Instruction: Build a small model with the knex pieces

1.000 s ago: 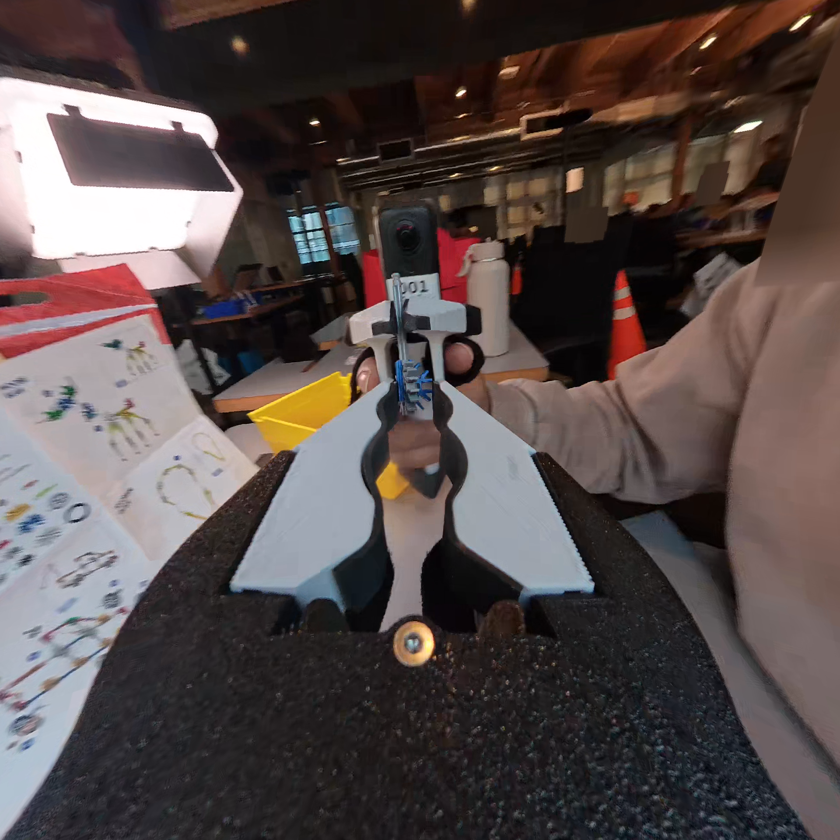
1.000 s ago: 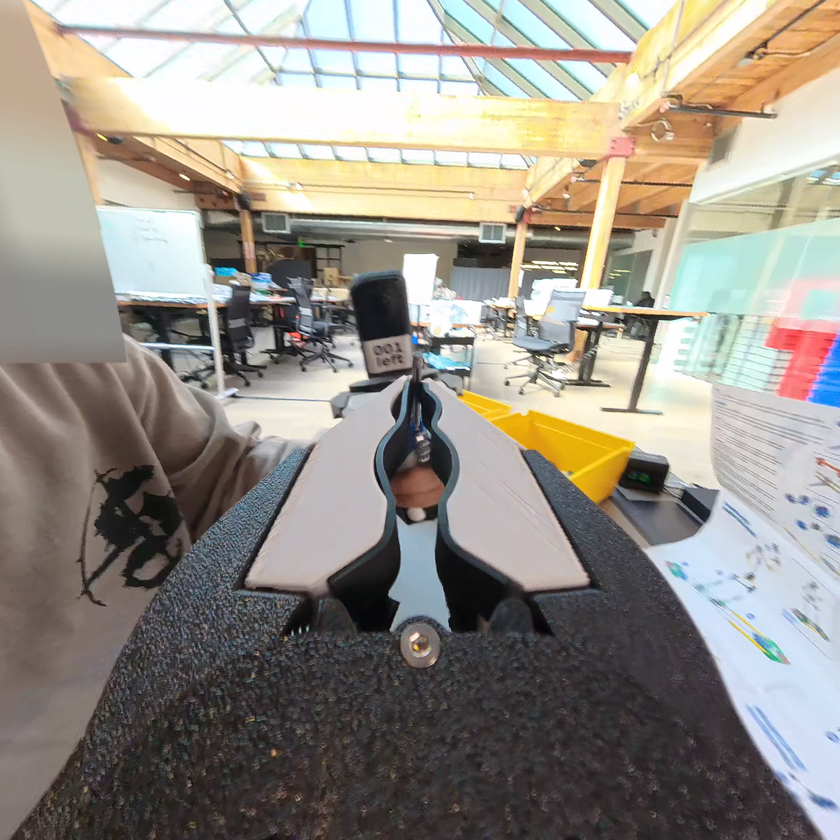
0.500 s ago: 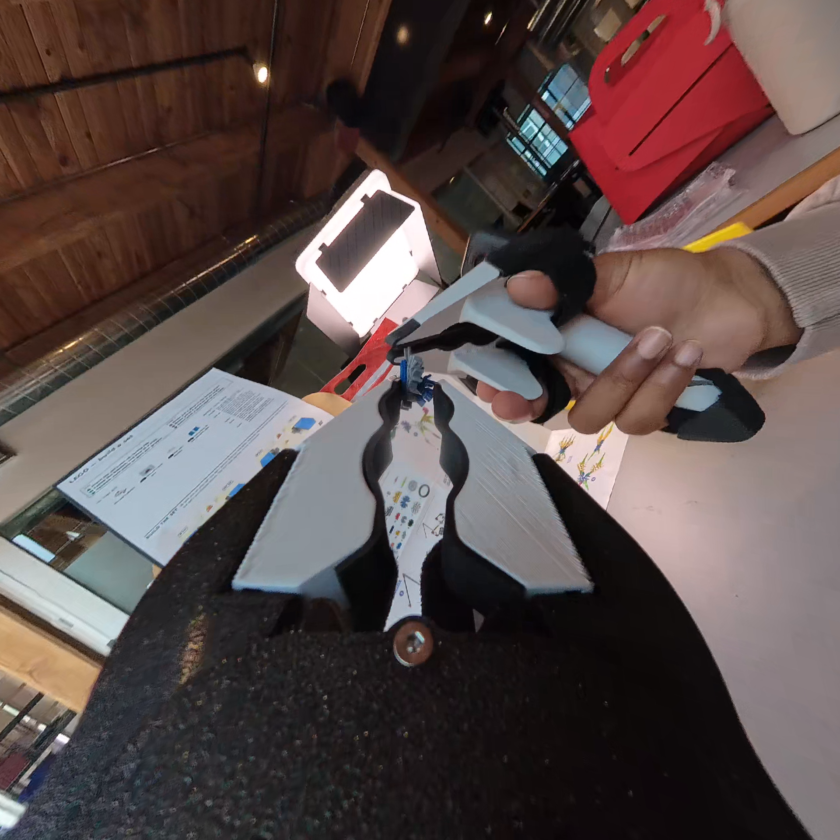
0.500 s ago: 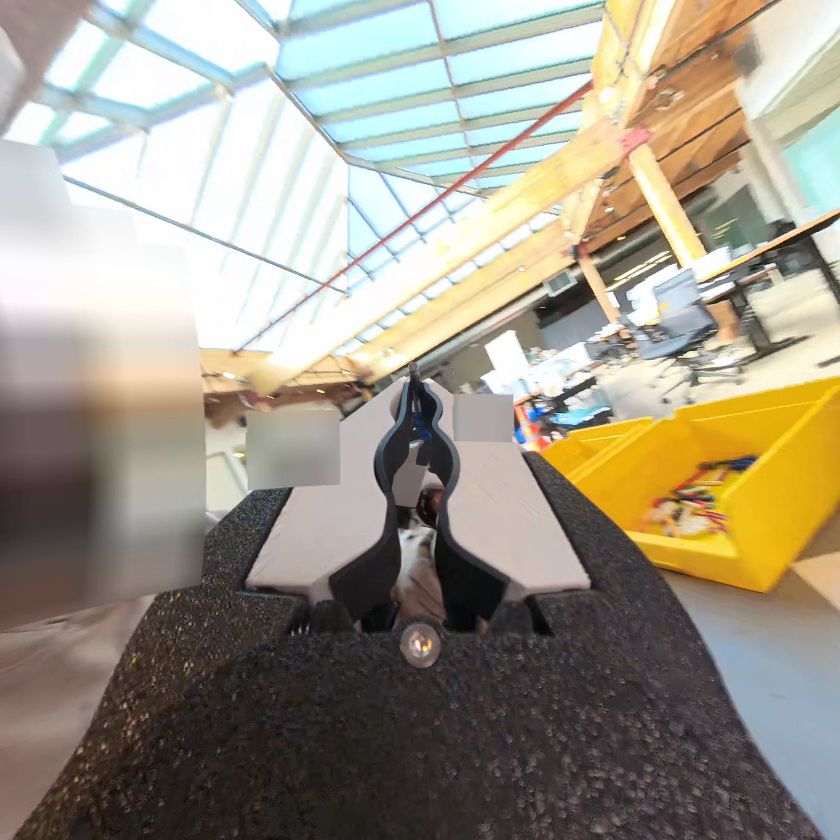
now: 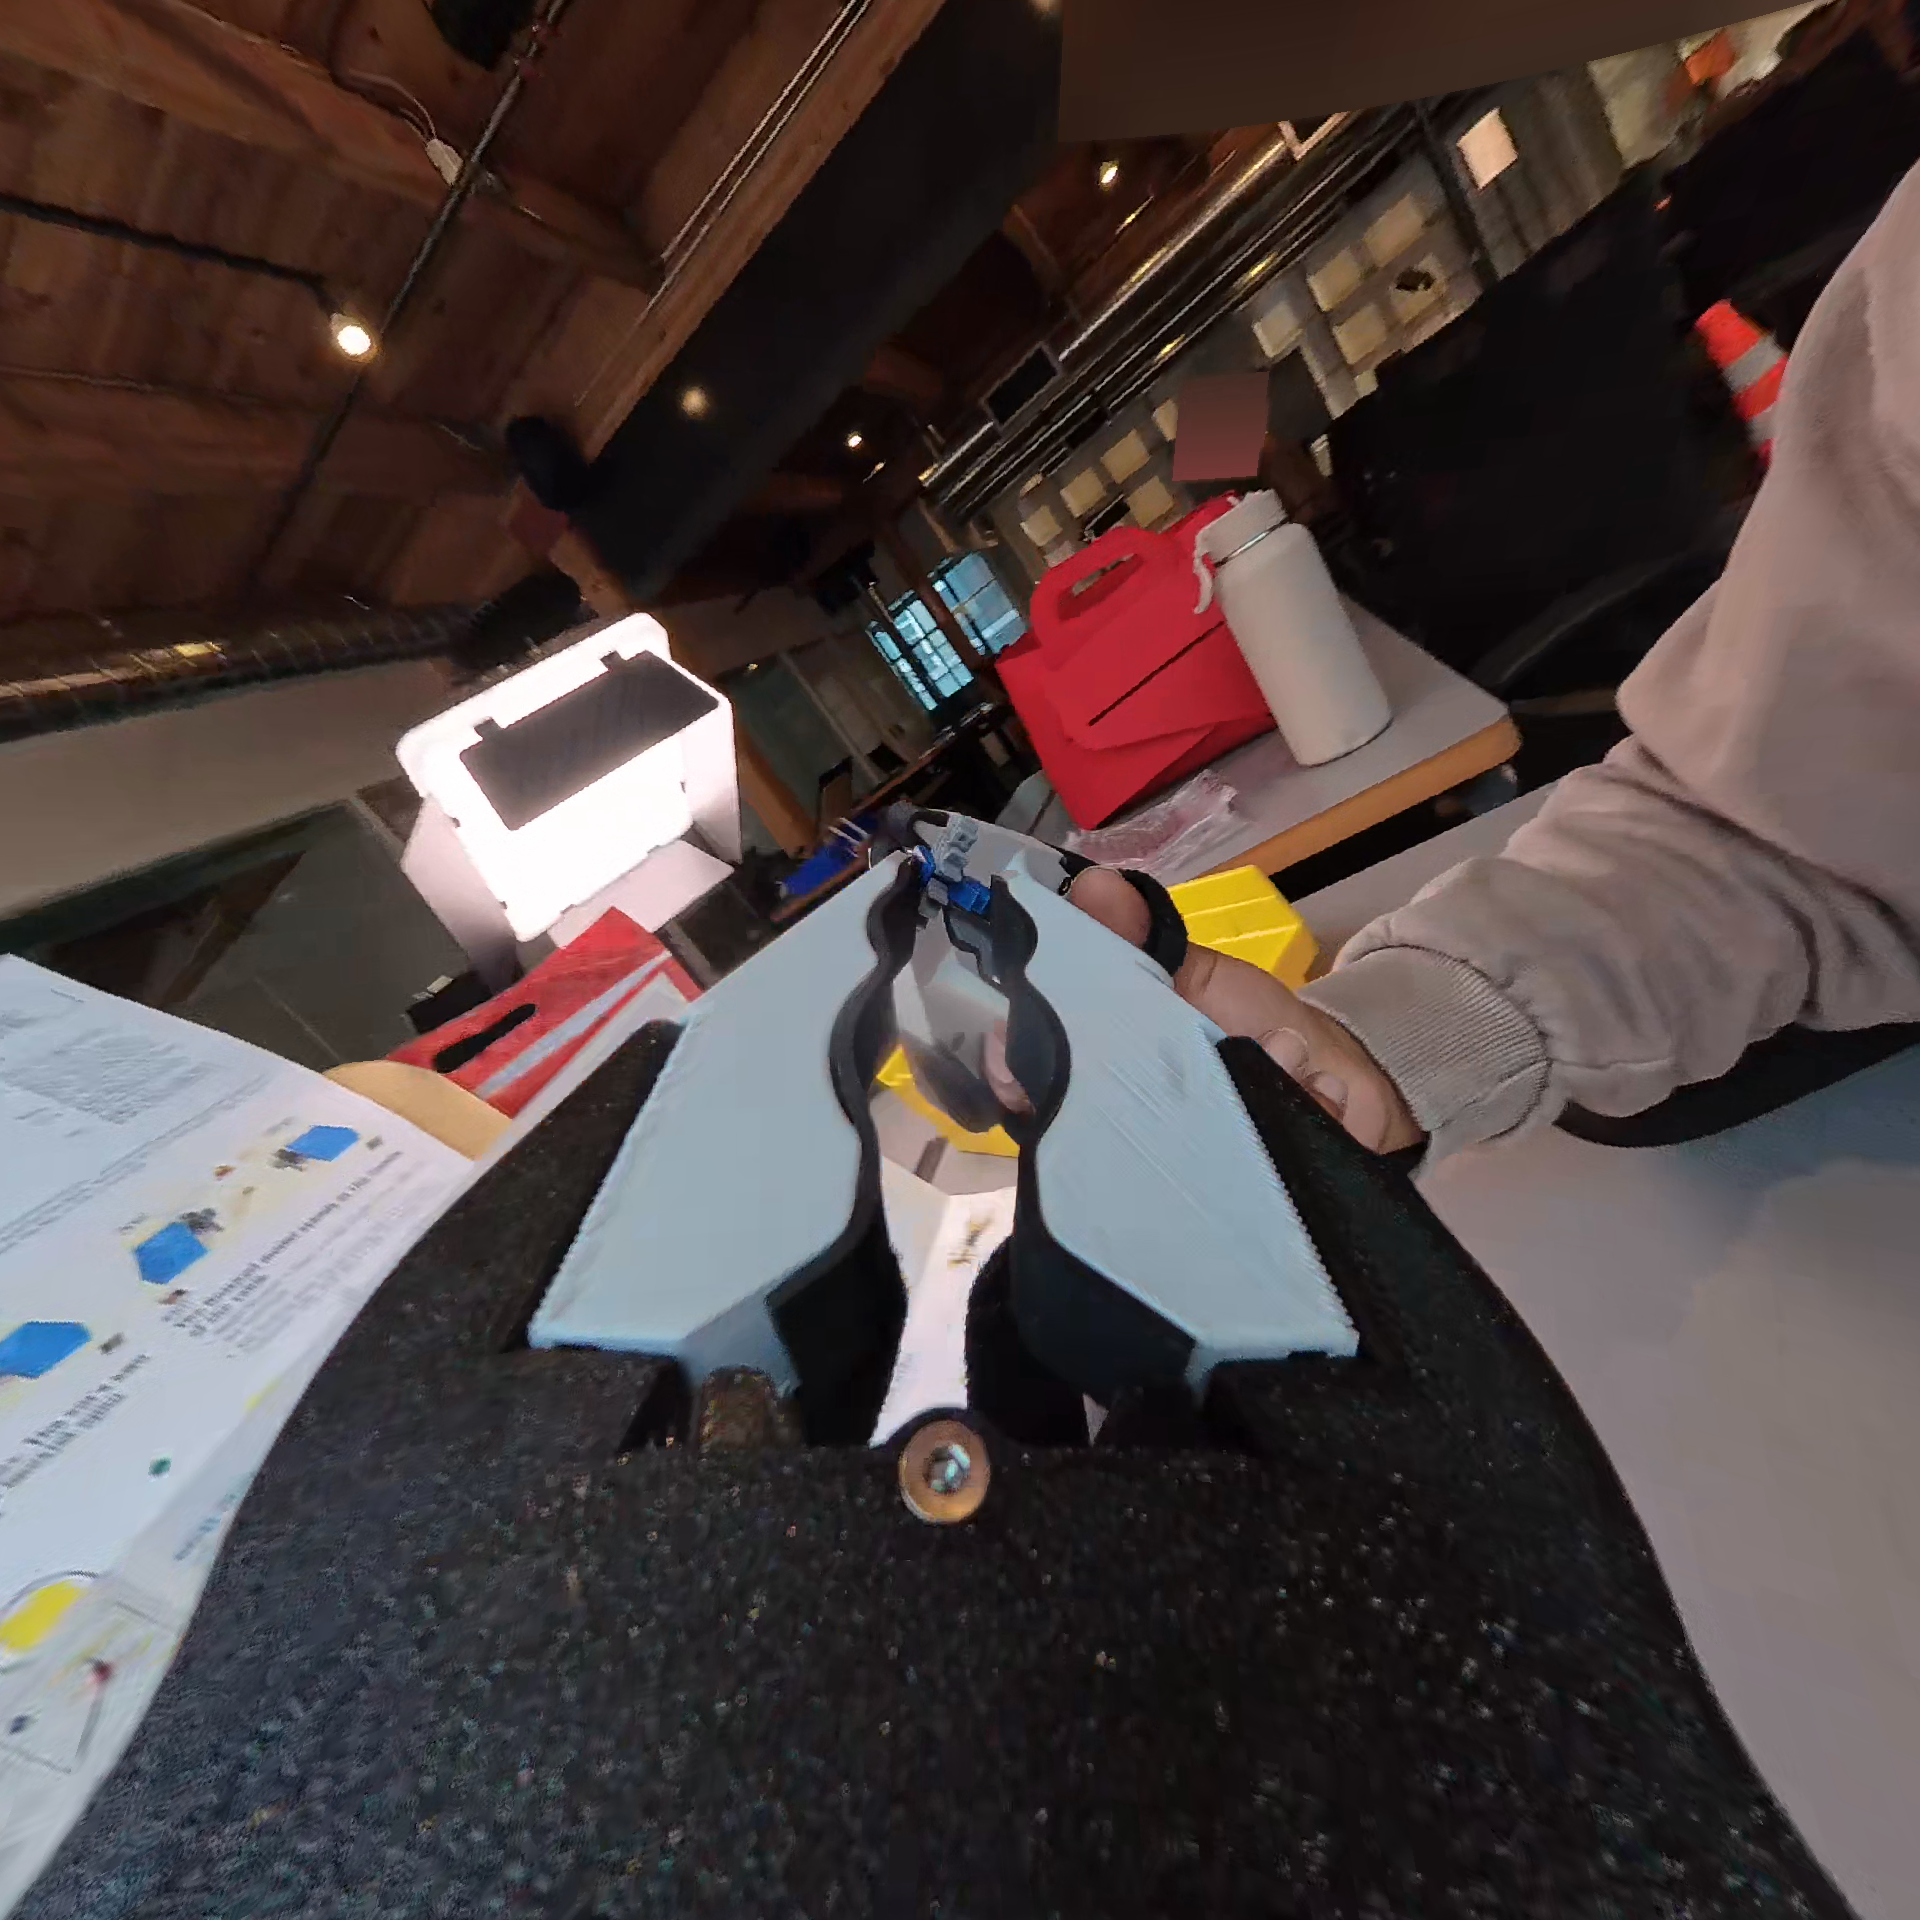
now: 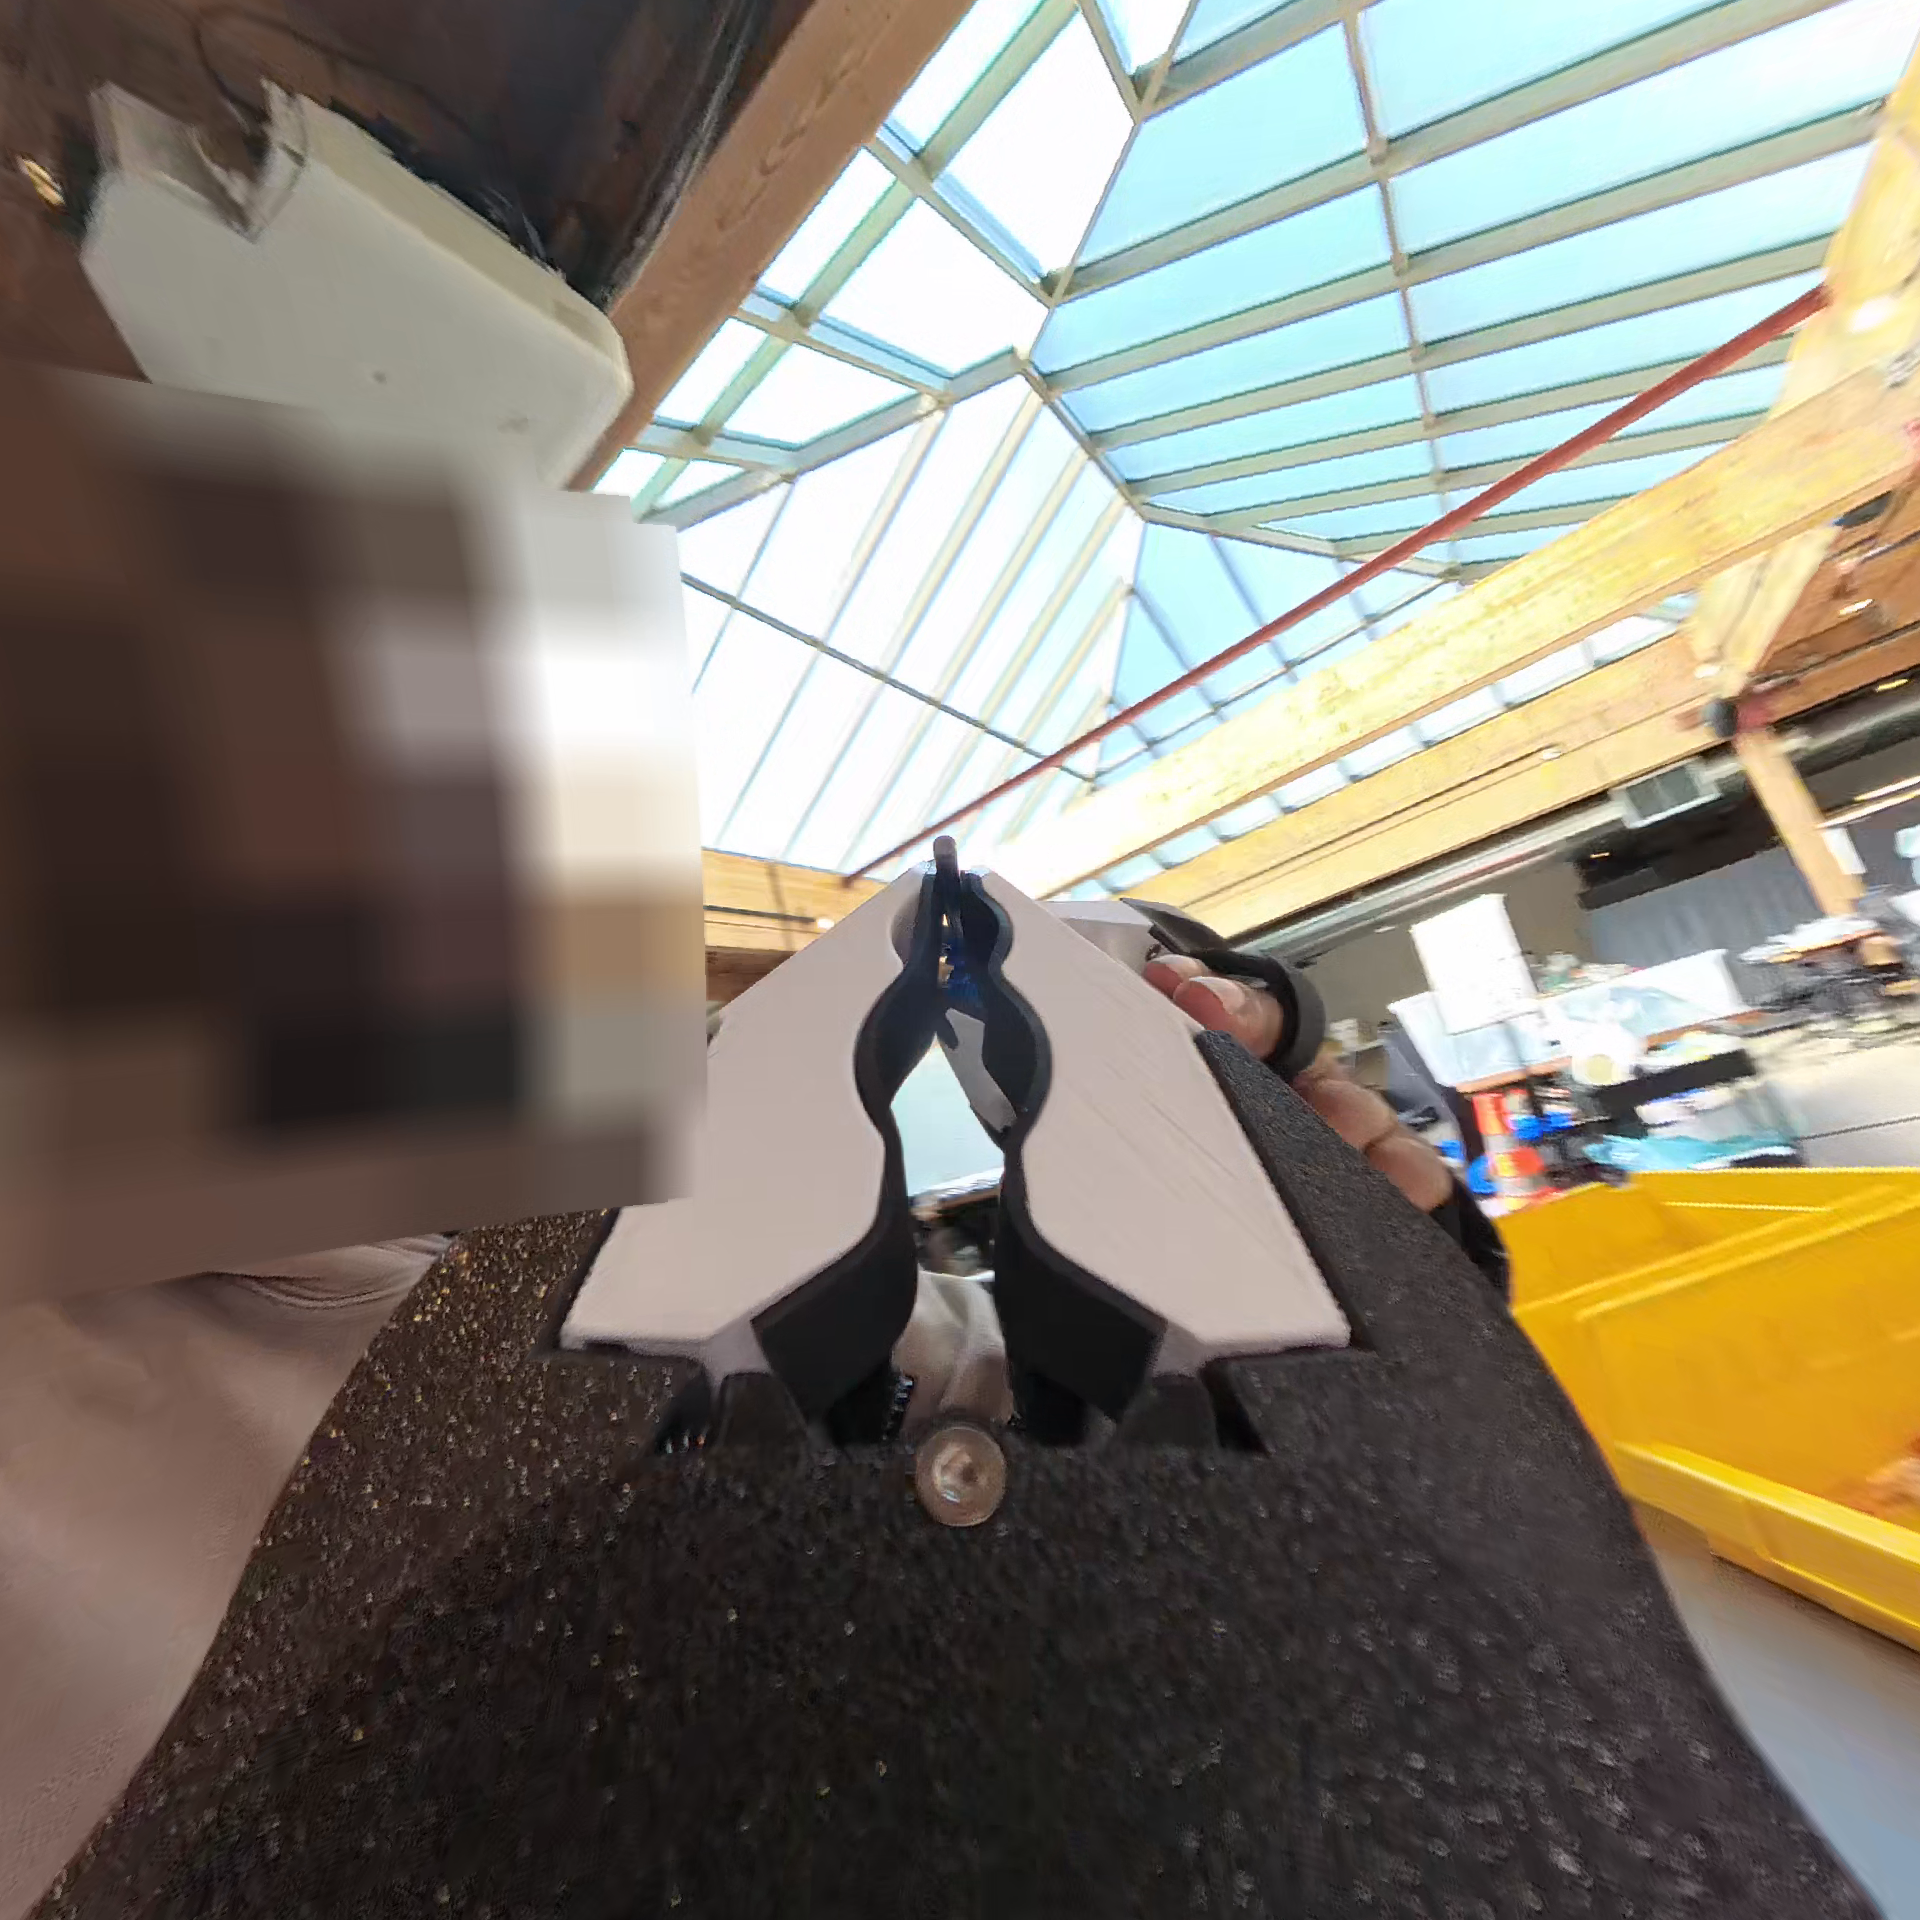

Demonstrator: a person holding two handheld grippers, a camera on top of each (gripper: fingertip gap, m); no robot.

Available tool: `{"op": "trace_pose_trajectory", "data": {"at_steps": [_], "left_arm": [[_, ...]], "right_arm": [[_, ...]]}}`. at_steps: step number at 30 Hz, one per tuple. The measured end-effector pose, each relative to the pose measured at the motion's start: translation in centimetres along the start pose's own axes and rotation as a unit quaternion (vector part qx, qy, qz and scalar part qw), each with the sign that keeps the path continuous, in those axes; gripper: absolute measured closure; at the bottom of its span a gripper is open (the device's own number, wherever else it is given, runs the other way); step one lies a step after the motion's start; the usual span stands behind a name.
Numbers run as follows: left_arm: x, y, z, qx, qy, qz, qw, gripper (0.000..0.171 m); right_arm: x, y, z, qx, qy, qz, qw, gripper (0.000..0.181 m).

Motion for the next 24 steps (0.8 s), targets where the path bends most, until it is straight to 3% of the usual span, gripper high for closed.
{"op": "trace_pose_trajectory", "data": {"at_steps": [1,4,8,10,12,14,17,19,21,24], "left_arm": [[-0.2,0.5,0.2,0.004,0.013,0.027,1.0,0.159],[-1.0,1.3,0.4,0.023,0.042,0.07,0.996,0.158],[-2.2,2.2,0.5,0.042,0.04,0.213,0.975,0.149],[-2.2,2.7,0.7,0.044,-0.004,0.334,0.941,0.145],[-2.3,3.1,0.6,0.041,-0.057,0.455,0.888,0.146],[-2.5,3.1,0.3,0.041,-0.088,0.524,0.846,0.146],[-2.1,2.9,-0.1,0.046,-0.124,0.555,0.821,0.149],[-1.8,2.8,-0.2,0.044,-0.131,0.568,0.812,0.155],[-1.6,2.7,-0.2,0.039,-0.131,0.569,0.811,0.158],[-1.5,2.8,-0.1,0.027,-0.129,0.575,0.808,0.158]], "right_arm": [[0.2,-0.3,0.1,-0.022,0.009,0.046,0.999,0.181],[0.9,-0.1,0.0,-0.062,0.067,0.216,0.972,0.181],[2.2,1.8,-0.9,-0.082,0.126,0.438,0.886,0.181],[2.4,2.7,-1.3,-0.082,0.156,0.529,0.83,0.181],[2.1,3.3,-1.7,-0.079,0.185,0.604,0.771,0.18],[1.3,3.5,-1.9,-0.07,0.21,0.667,0.712,0.18],[-0.6,3.3,-2.0,-0.048,0.261,0.752,0.603,0.18],[-1.6,3.3,-2.1,-0.03,0.279,0.786,0.551,0.18],[-2.0,3.4,-2.2,-0.025,0.279,0.792,0.542,0.18],[-1.7,3.6,-2.3,-0.031,0.263,0.769,0.582,0.18]]}}
Point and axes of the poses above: each gripper's, where its closed fingertips meet, z back along the fingers, x out of its top, y = z × x across the jaws, the point moved 5 cm from there along z, back along the fingers, and after that the axes turned 14 degrees about -y, right-handed, at the moved point
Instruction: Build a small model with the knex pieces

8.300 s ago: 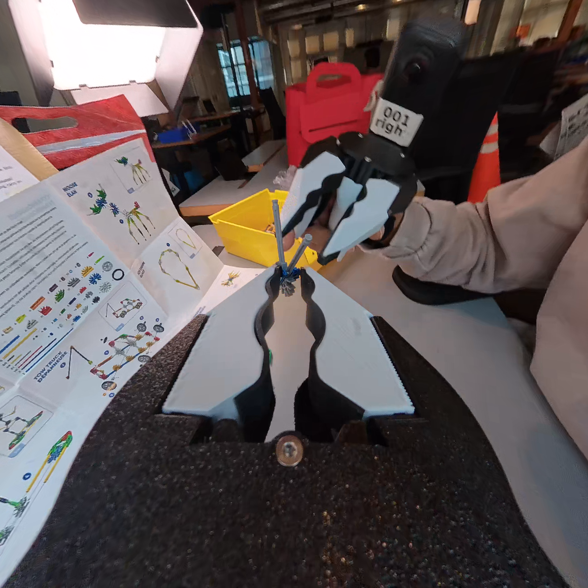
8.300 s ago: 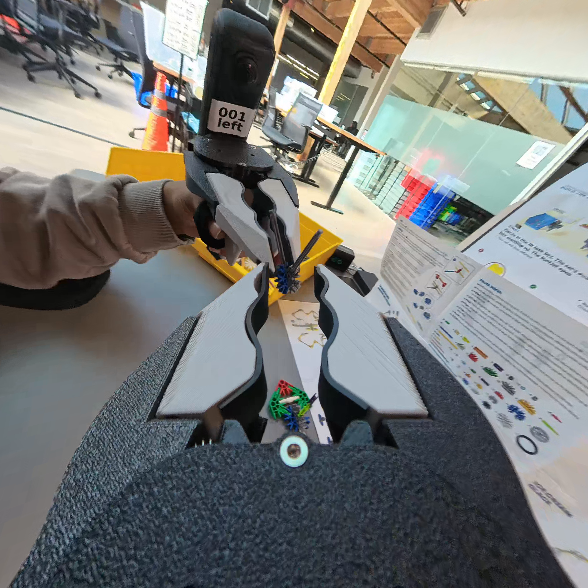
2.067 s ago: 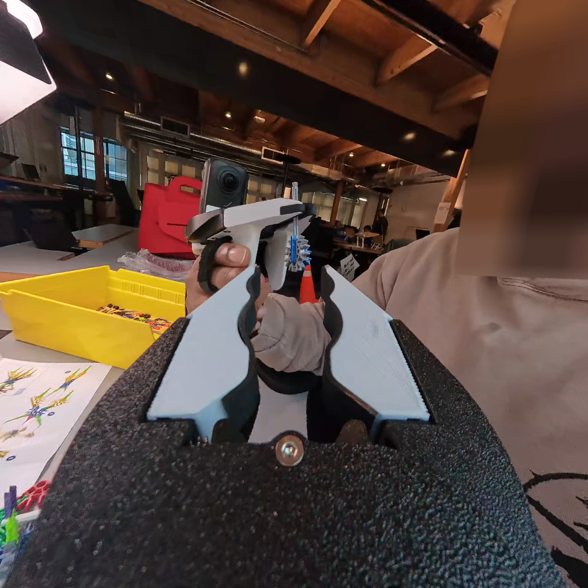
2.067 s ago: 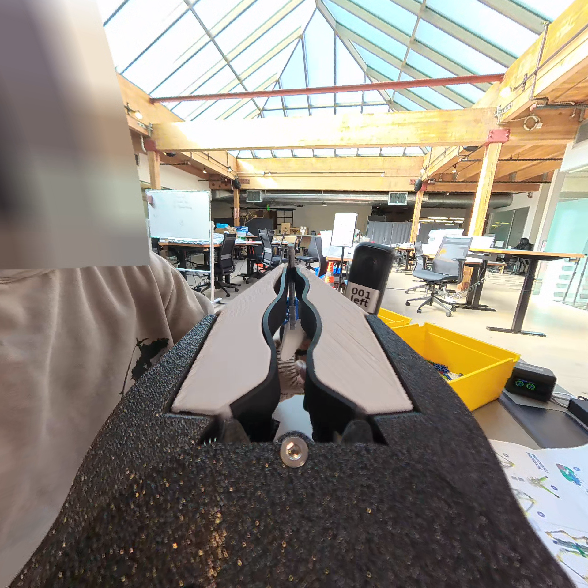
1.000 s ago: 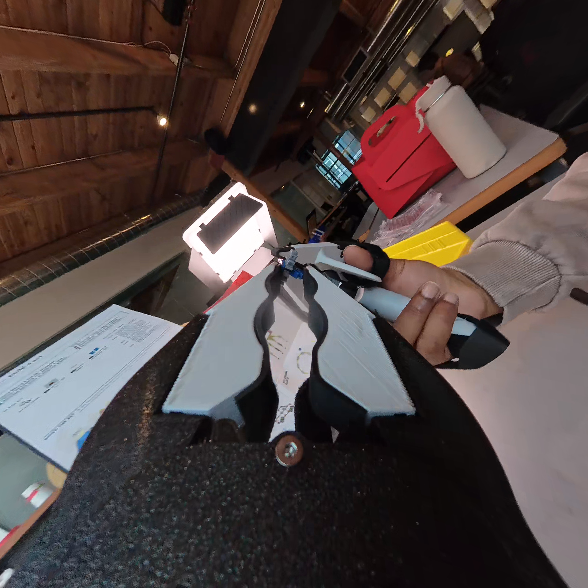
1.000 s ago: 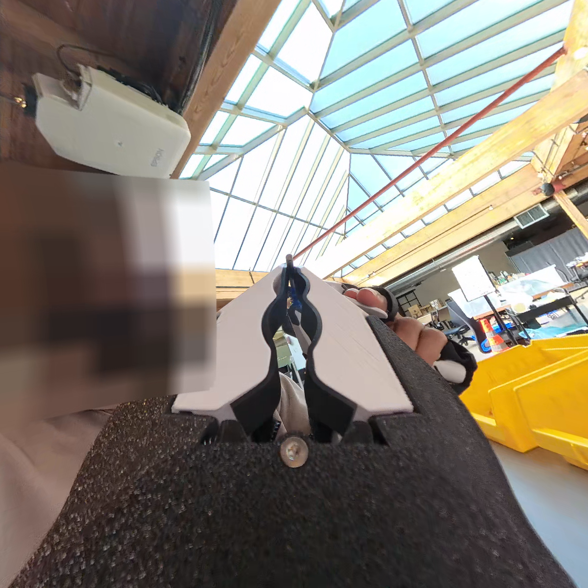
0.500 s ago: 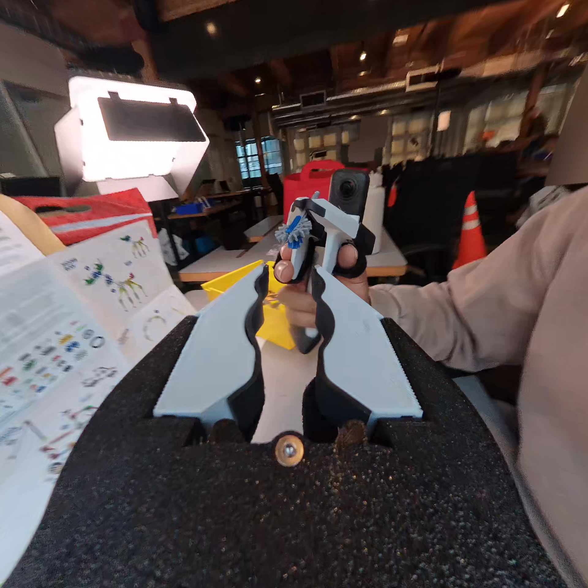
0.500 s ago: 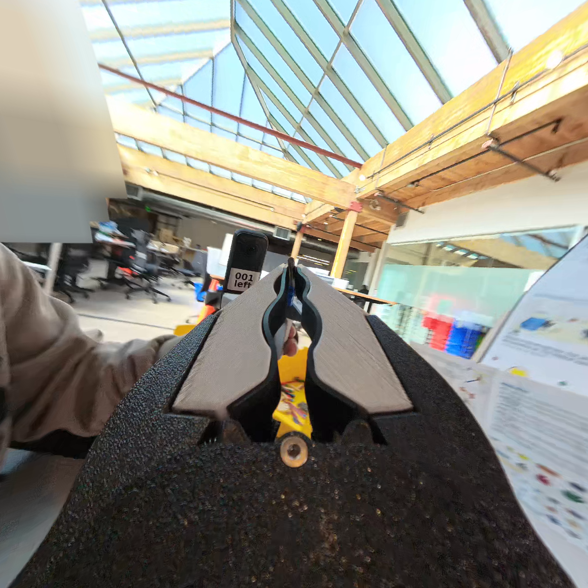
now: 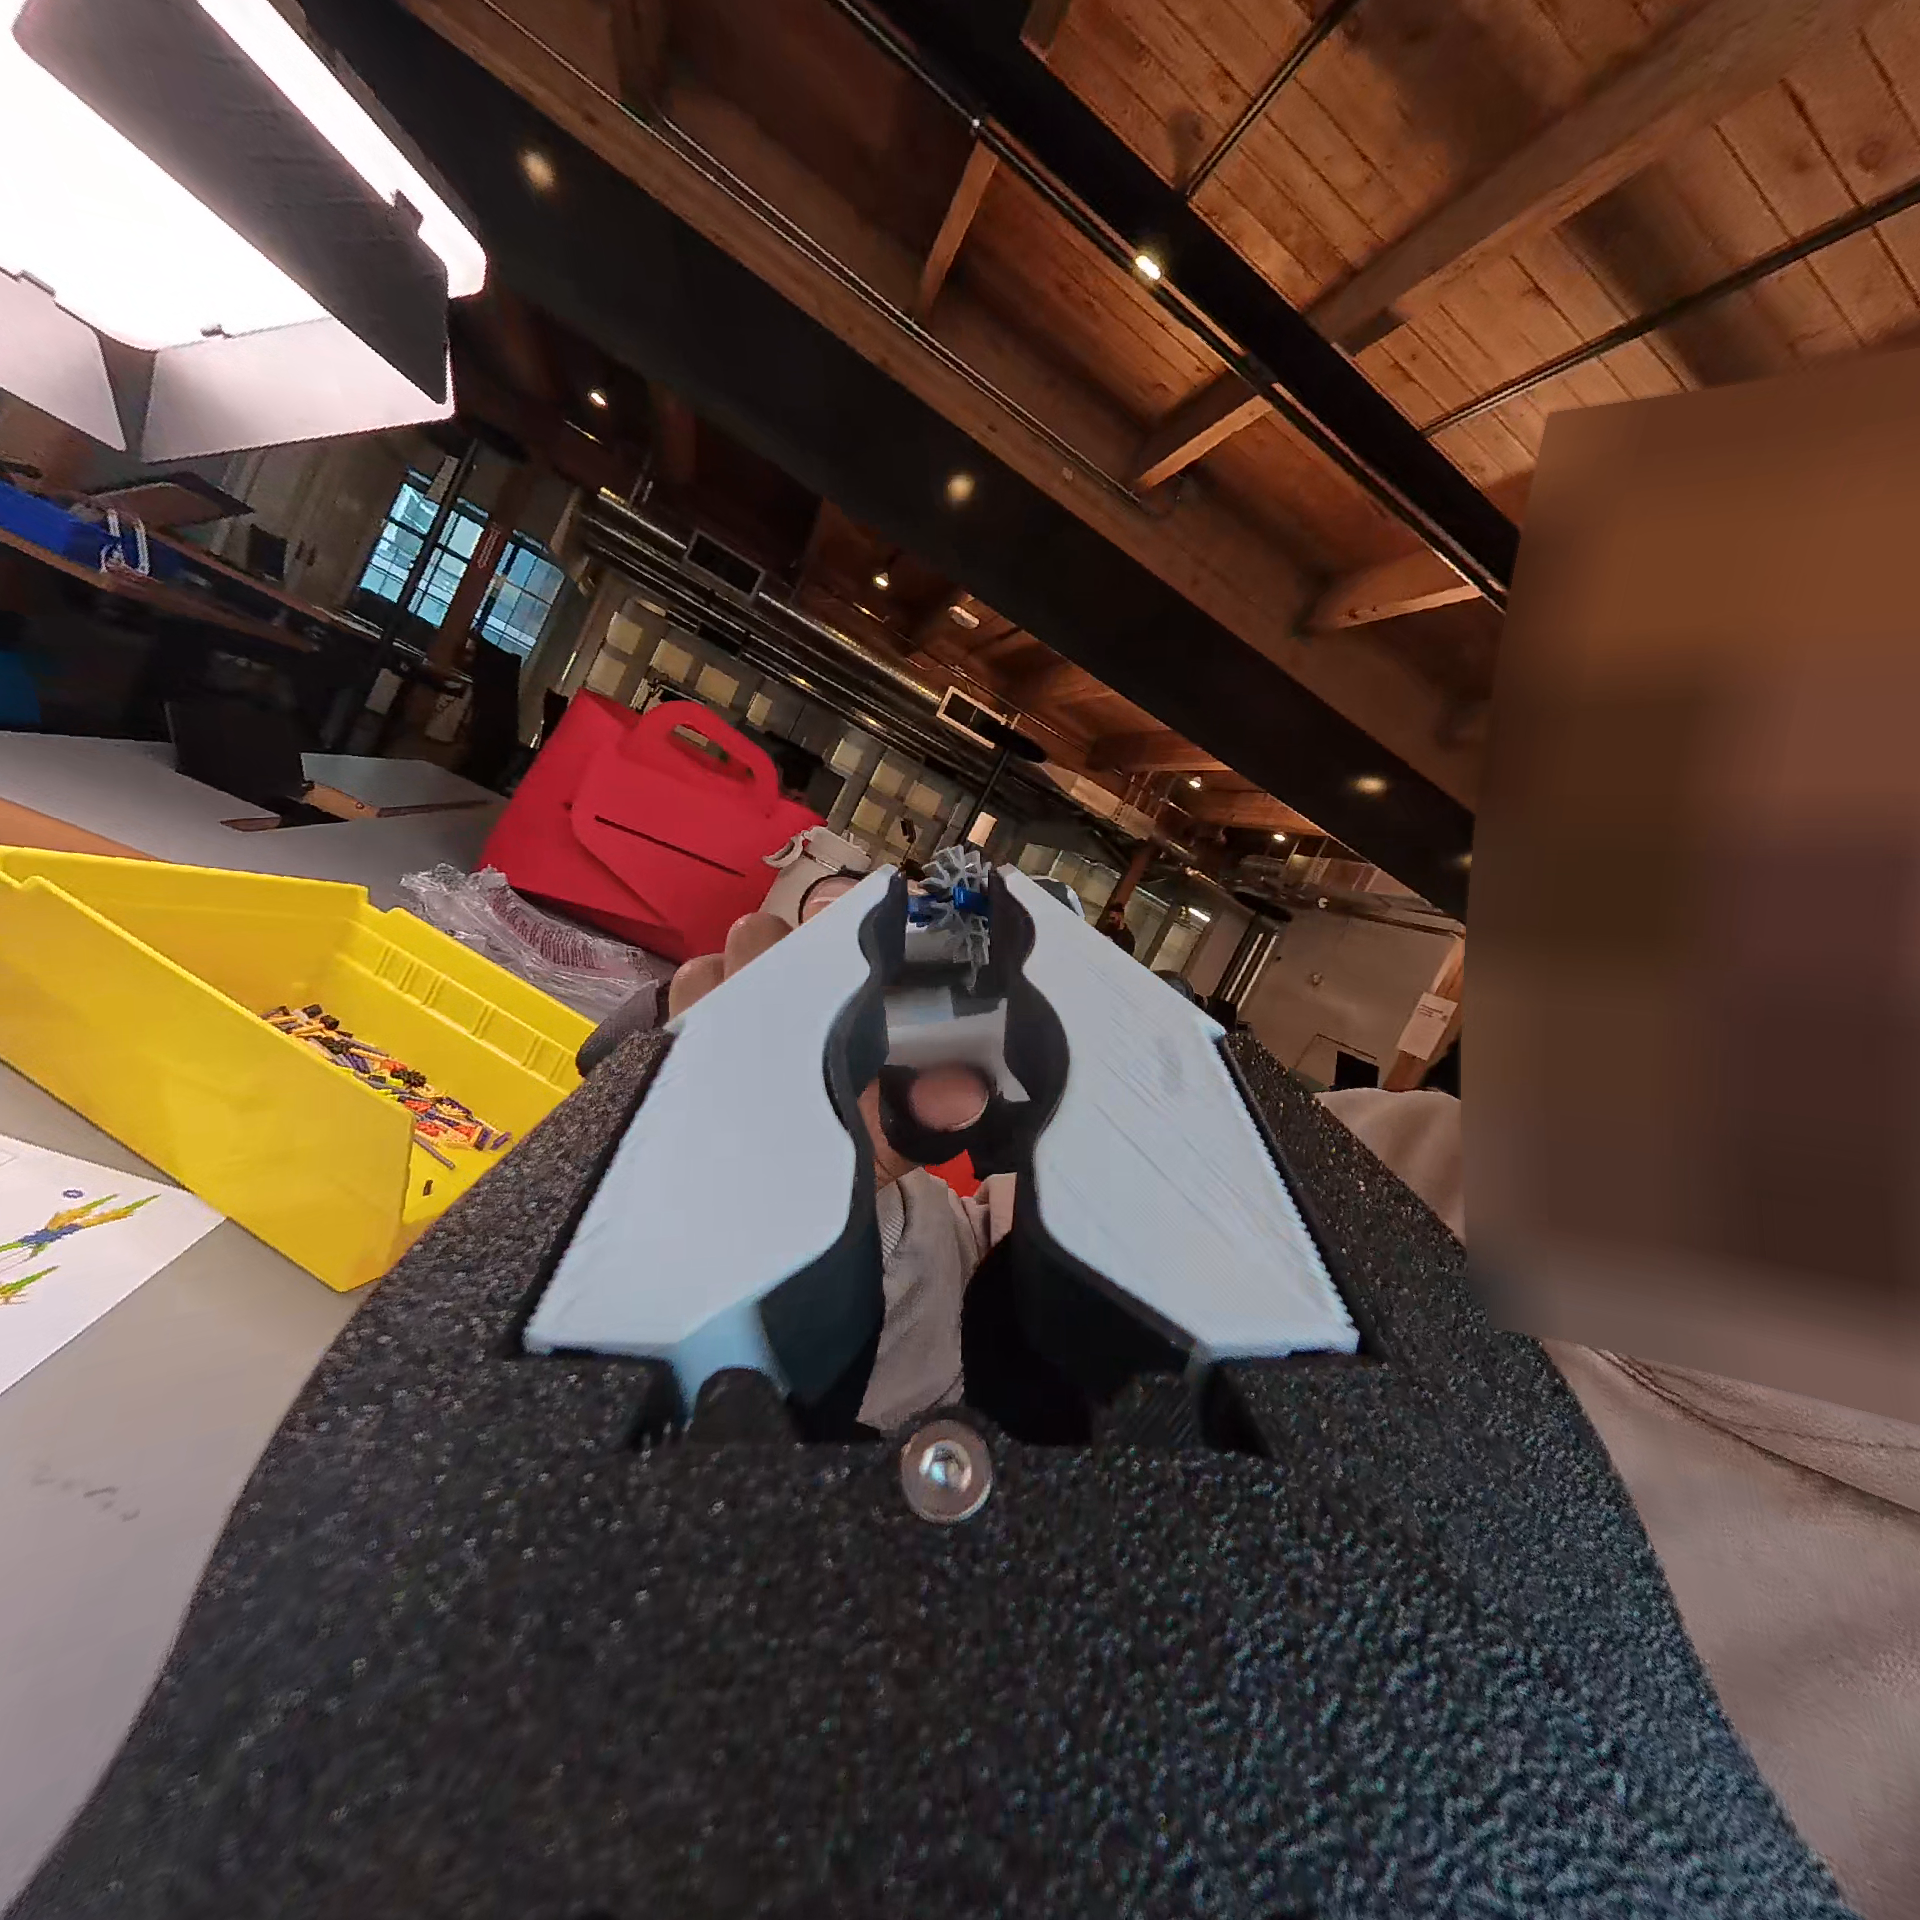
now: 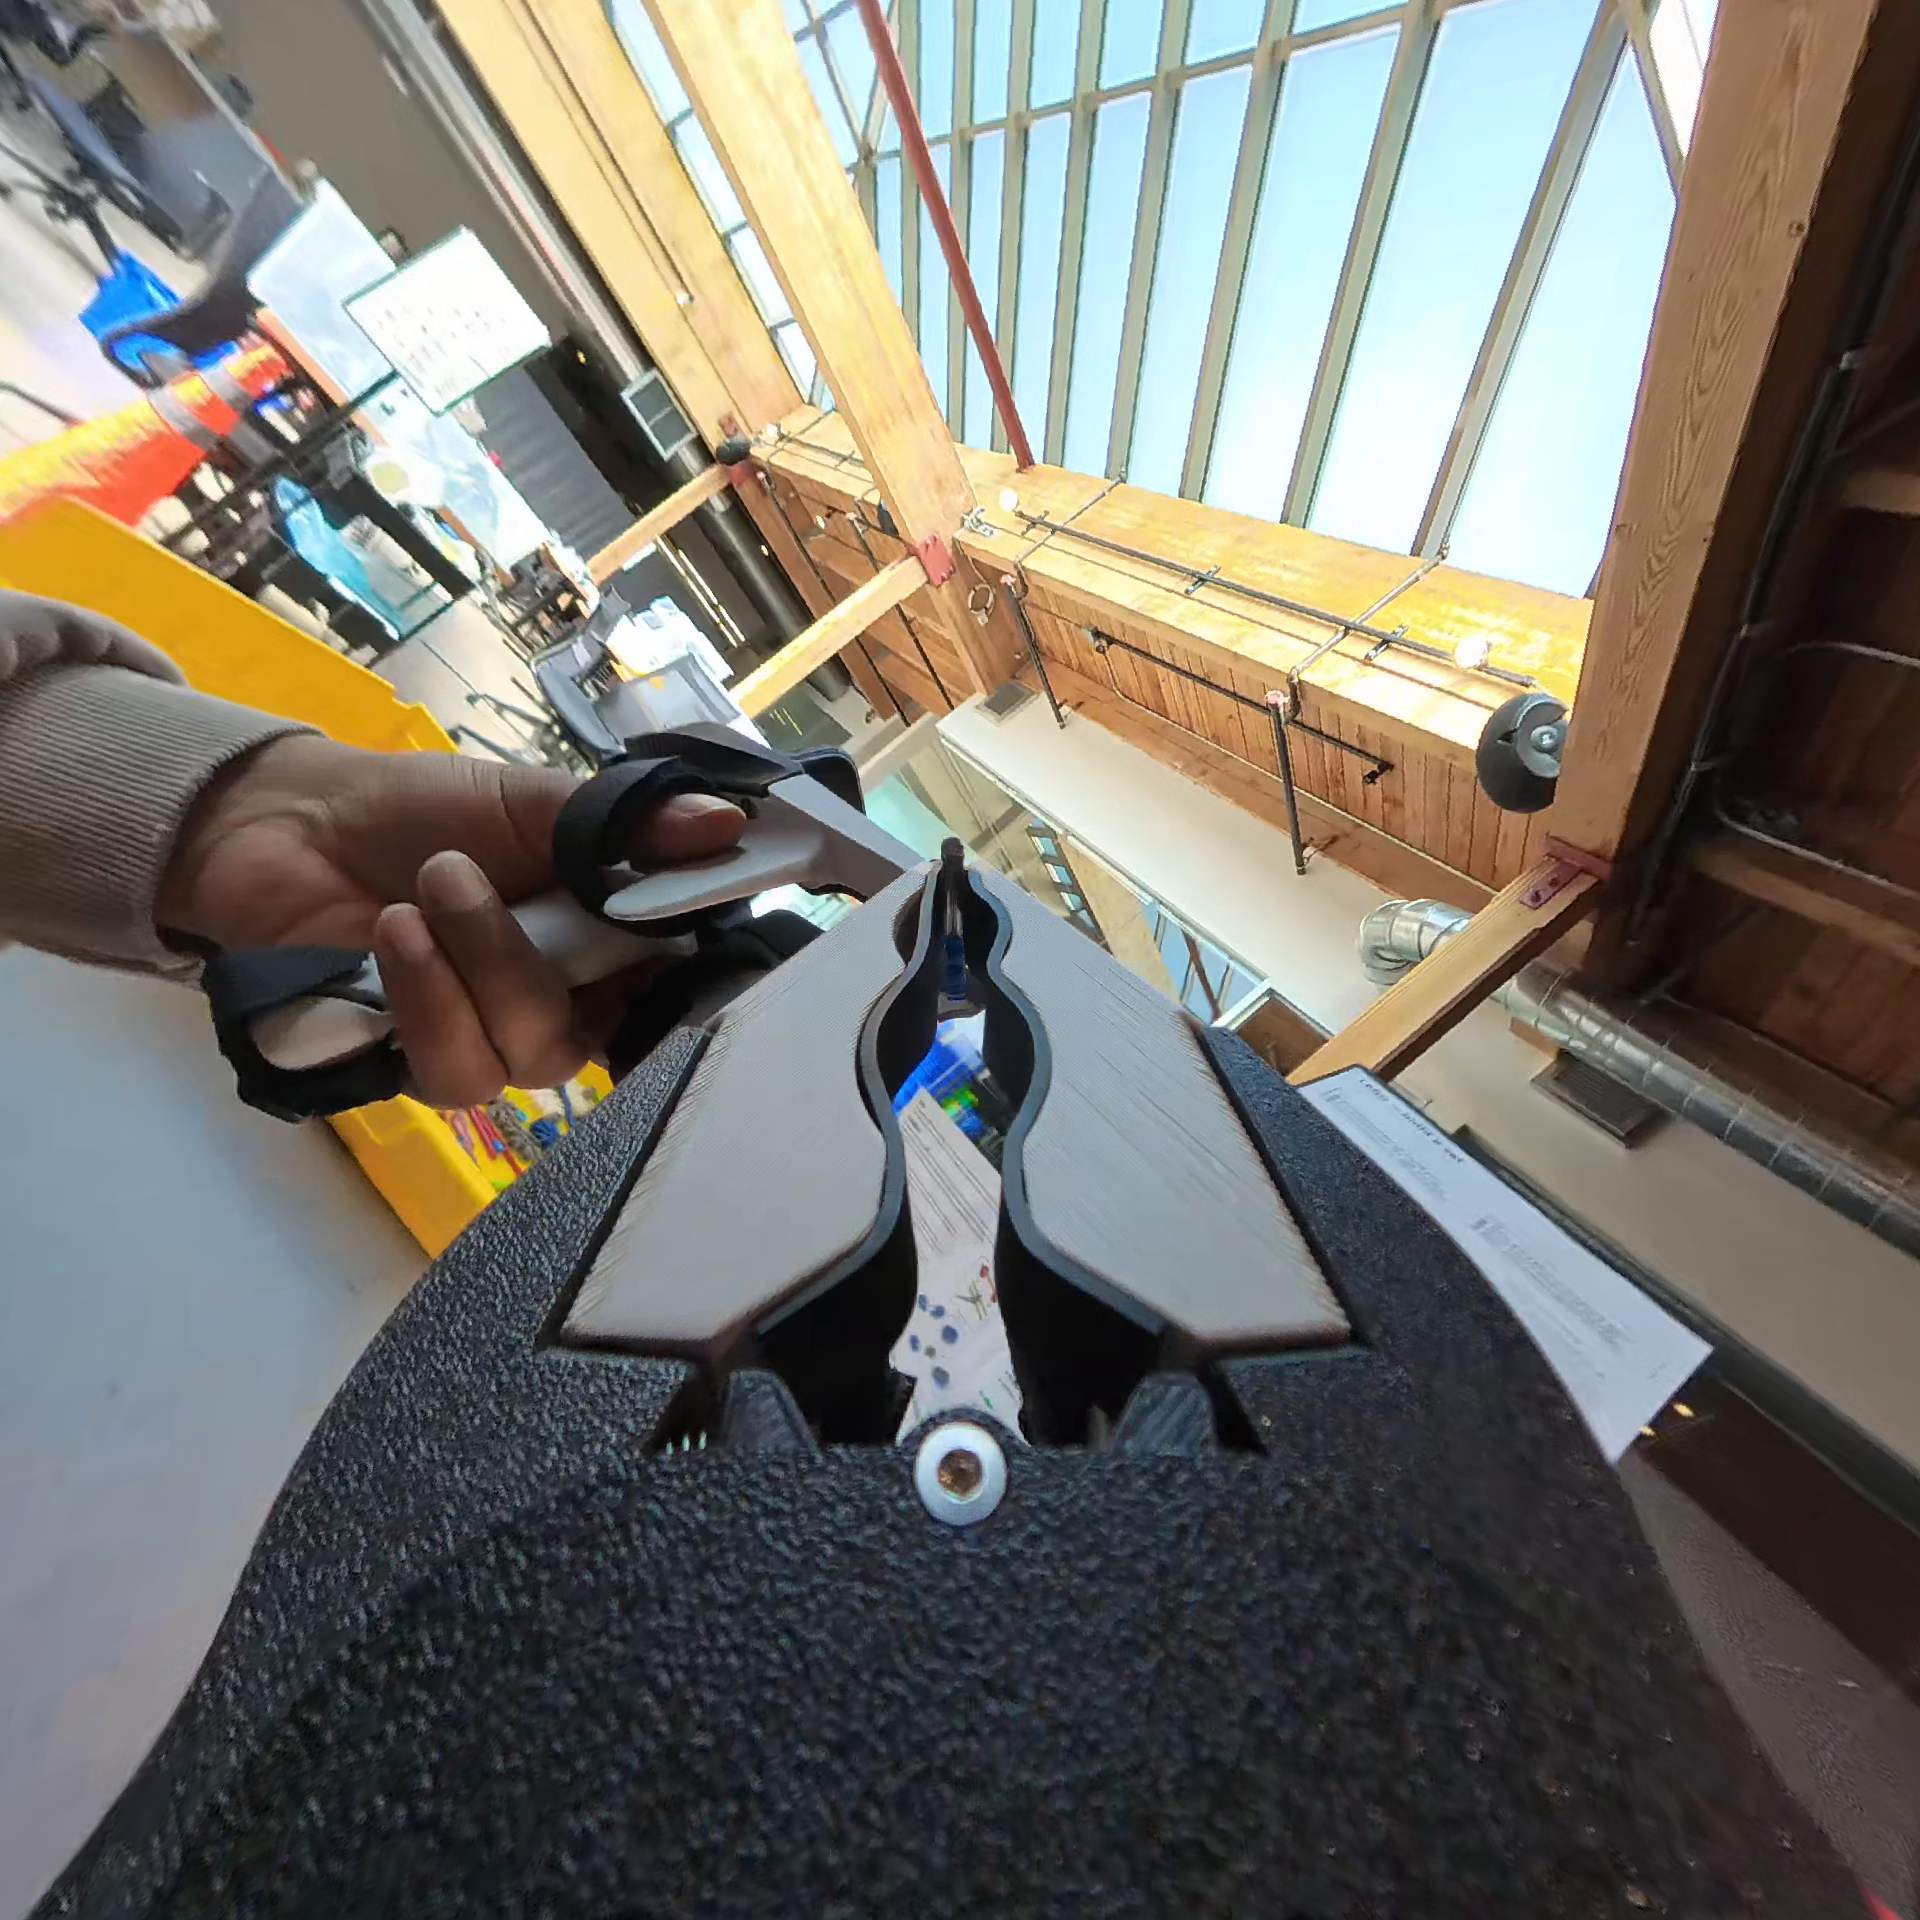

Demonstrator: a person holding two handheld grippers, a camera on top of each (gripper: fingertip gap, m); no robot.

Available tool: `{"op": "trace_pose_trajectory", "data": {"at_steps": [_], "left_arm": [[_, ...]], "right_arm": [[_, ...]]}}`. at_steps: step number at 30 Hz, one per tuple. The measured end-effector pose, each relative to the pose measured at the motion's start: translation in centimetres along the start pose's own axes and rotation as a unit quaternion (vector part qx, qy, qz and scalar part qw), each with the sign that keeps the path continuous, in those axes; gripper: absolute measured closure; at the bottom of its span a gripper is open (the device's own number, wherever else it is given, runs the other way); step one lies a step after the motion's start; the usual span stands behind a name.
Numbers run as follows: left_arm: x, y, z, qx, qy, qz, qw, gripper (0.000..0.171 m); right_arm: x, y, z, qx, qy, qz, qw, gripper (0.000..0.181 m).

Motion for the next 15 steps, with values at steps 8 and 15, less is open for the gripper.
{"op": "trace_pose_trajectory", "data": {"at_steps": [8,15], "left_arm": [[0.53,0.22,0.45,0.003,0.002,0.013,1.0,0.16],[-0.14,0.68,0.41,-0.003,0.008,0.058,0.998,0.16]], "right_arm": [[-0.4,-0.04,0.07,-0.013,0.0,0.0,1.0,0.18],[-0.06,-0.55,0.17,-0.03,-0.011,-0.008,0.999,0.18]]}}
Point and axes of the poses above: each gripper's, where its closed fingertips meet, z back along the fingers, x out of its top, y = z × x across the jaws, the point moved 5 cm from there along z, back along the fingers, and after that the axes turned 14 degrees about -y, right-handed, at the moved point
